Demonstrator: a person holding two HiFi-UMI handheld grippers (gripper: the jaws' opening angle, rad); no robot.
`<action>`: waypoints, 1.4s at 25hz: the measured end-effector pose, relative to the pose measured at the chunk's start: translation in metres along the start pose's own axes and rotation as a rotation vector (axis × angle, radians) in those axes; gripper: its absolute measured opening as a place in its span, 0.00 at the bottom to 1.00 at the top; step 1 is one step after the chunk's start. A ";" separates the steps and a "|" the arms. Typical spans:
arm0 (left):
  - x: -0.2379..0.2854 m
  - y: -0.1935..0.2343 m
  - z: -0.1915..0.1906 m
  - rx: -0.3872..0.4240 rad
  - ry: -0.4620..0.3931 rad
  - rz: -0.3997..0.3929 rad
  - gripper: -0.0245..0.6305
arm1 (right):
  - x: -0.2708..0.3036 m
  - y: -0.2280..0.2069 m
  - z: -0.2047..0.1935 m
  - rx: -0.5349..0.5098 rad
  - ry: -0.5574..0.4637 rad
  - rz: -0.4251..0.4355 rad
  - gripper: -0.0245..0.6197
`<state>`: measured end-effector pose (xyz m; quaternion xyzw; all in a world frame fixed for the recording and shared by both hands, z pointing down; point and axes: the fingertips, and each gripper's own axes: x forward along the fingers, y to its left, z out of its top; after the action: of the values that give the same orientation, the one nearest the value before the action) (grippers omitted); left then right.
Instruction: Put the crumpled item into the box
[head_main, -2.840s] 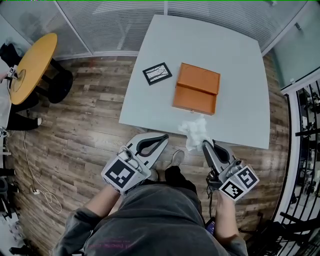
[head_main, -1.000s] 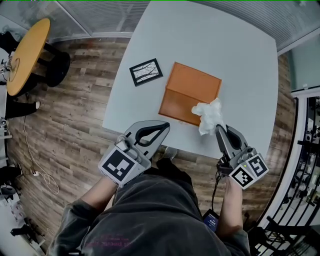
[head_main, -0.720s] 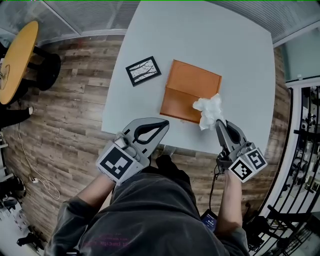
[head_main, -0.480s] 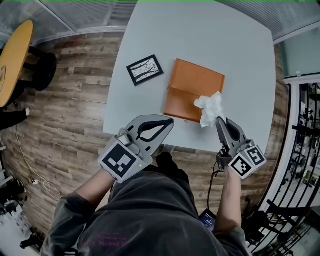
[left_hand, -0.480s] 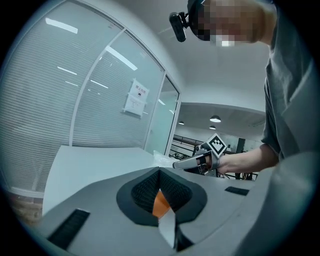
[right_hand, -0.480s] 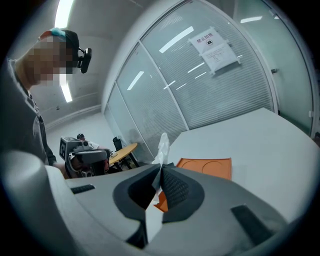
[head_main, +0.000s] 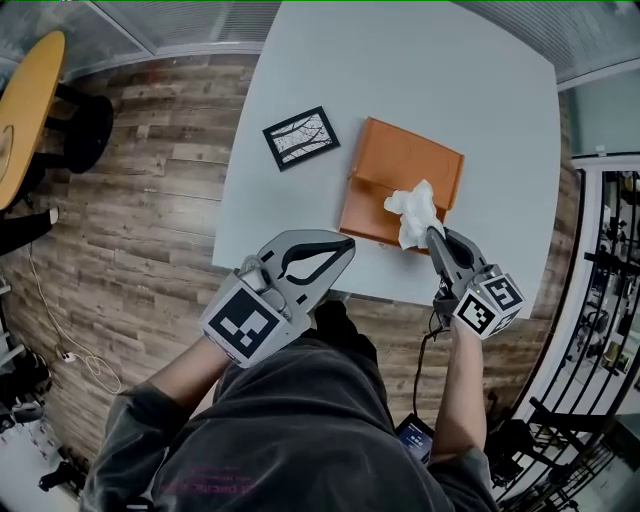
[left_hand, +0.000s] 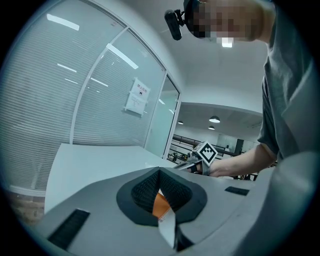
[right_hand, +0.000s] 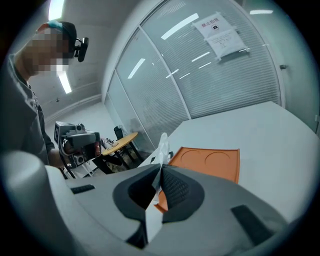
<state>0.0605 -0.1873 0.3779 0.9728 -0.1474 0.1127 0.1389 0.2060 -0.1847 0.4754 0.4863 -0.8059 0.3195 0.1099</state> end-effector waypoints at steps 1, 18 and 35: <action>-0.001 0.001 -0.001 -0.003 0.002 0.002 0.06 | 0.004 -0.002 -0.004 -0.011 0.016 0.005 0.05; 0.002 0.002 -0.018 -0.052 0.015 0.062 0.06 | 0.043 -0.039 -0.069 -0.193 0.254 0.087 0.05; 0.002 0.002 -0.036 -0.104 0.016 0.117 0.06 | 0.064 -0.051 -0.104 -0.295 0.413 0.150 0.05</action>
<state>0.0554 -0.1786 0.4122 0.9531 -0.2083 0.1205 0.1835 0.2033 -0.1818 0.6075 0.3285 -0.8380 0.2982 0.3177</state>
